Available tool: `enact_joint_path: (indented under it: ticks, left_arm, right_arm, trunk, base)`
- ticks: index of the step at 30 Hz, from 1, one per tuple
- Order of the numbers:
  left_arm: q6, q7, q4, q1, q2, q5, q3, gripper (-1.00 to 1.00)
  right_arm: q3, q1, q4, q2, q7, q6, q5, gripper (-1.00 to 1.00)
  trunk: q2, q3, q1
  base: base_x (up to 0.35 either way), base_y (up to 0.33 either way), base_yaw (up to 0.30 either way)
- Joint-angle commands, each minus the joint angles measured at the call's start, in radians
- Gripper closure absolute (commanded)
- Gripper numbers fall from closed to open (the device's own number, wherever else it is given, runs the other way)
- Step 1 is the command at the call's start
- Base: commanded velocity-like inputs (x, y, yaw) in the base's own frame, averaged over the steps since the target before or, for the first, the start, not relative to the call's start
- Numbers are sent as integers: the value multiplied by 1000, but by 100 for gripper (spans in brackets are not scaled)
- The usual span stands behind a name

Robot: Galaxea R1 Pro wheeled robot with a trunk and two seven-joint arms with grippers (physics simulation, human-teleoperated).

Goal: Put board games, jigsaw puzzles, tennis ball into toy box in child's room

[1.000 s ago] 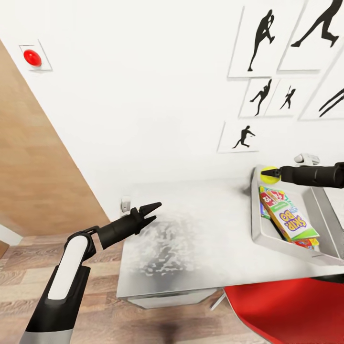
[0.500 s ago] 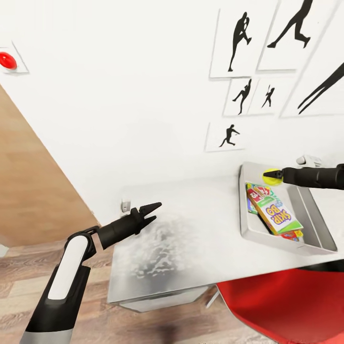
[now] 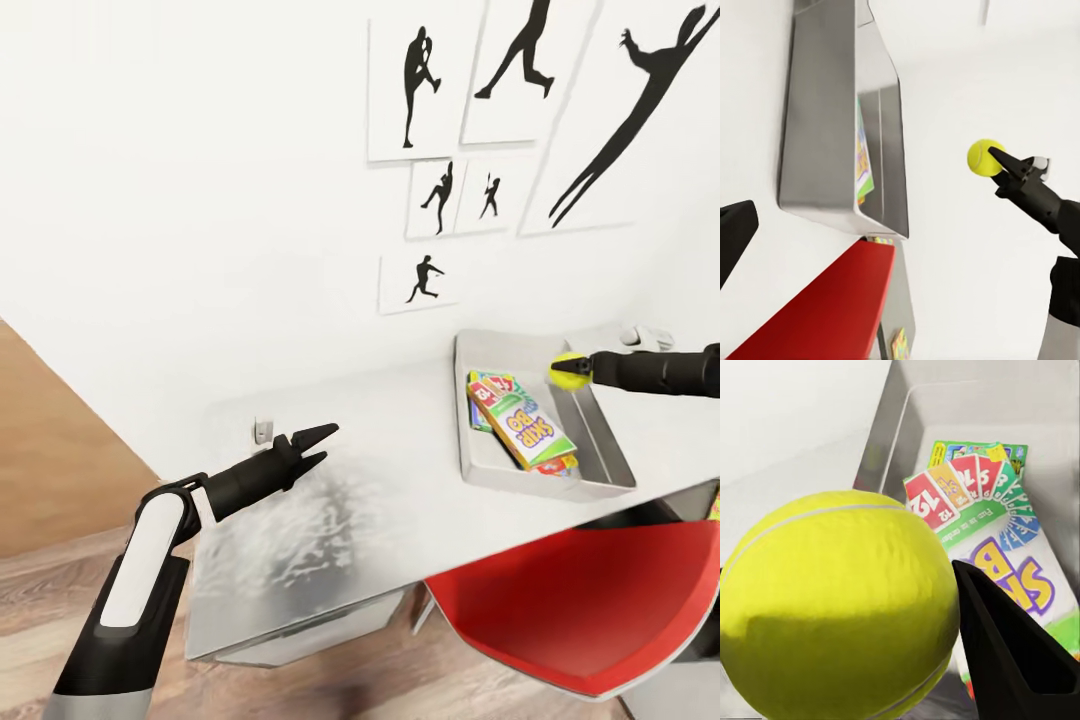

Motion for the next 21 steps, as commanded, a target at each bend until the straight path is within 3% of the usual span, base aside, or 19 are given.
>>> enact_joint_path:
  ticks: [1,11,15,21]
  left_arm:
    - [4,0,-1,-1,0,0,1,-100]
    - [3,0,-1,0,0,0,1,-100]
    - [3,2,-1,1,0,0,1,-100]
    - [2,3,-1,2,0,0,1,-100]
  right_arm:
    - [3,-1,1,-1,-12,1,-13,100]
    - [11,19,7,3,19,1,-16,100]
    - [16,30,8,7,107,1,-8,100]
    - [20,34,8,9,161,1,-3,100]
  trunk:
    - [-2,-2,1]
    - [-2,-2,1]
    - [-2,-2,1]
    - [-2,-2,1]
  base:
    - [0,0,-285]
    - [0,0,-208]
    - [1,0,-66]
    - [28,0,-29]
